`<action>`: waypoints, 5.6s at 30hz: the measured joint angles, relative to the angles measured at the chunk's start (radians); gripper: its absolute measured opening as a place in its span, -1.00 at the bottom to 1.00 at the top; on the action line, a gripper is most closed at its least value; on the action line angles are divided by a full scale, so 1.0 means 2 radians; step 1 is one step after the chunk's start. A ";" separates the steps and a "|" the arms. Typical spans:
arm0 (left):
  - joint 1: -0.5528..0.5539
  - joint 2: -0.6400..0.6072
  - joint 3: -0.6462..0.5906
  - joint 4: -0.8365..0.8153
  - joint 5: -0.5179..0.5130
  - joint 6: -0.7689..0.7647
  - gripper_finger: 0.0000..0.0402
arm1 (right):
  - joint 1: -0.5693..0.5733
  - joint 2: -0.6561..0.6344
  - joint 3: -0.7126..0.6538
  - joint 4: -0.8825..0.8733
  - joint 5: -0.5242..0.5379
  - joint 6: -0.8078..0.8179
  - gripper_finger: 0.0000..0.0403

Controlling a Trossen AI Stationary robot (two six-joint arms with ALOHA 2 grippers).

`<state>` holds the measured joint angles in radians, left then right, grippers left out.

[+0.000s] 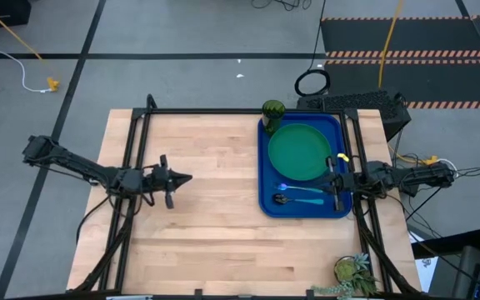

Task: Pick and place plate/cup/fork/spoon on tray
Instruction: Return to Home Position

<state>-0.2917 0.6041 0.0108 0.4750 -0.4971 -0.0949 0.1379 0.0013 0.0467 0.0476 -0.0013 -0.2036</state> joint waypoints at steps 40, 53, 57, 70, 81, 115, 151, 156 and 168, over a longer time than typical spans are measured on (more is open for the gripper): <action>-0.019 -0.230 0.000 -0.174 0.039 0.090 -0.97 | -0.001 0.000 0.000 -0.008 0.000 0.031 -1.00; 0.023 -0.281 0.001 -0.208 0.074 0.127 -0.96 | -0.001 0.001 0.000 -0.008 0.000 0.031 -1.00; 0.025 -0.282 0.001 -0.210 0.093 0.117 -0.98 | -0.001 0.001 0.000 -0.008 0.000 0.031 -1.00; 0.012 -0.301 0.000 -0.206 0.093 0.143 -0.99 | -0.001 0.001 0.000 -0.007 0.000 0.031 -1.00; 0.073 -0.301 0.000 -0.212 0.141 0.150 -0.98 | -0.001 0.001 0.000 -0.007 0.000 0.030 -1.00; 0.116 -0.299 0.000 -0.222 0.170 0.120 -0.93 | -0.001 0.001 0.000 -0.007 0.000 0.030 -1.00; 0.116 -0.299 -0.001 -0.202 0.169 0.135 -0.89 | -0.001 0.001 0.000 -0.007 0.000 0.030 -1.00; 0.116 -0.299 -0.001 -0.202 0.169 0.135 -0.89 | 0.000 0.001 0.000 -0.007 0.000 0.030 -1.00; 0.116 -0.299 -0.001 -0.202 0.169 0.135 -0.89 | -0.001 0.001 0.000 -0.007 0.000 0.030 -1.00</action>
<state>-0.0590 0.0063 0.0097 0.0715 -0.1593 0.1753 0.1368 0.0029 0.0469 0.0331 -0.0017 -0.1429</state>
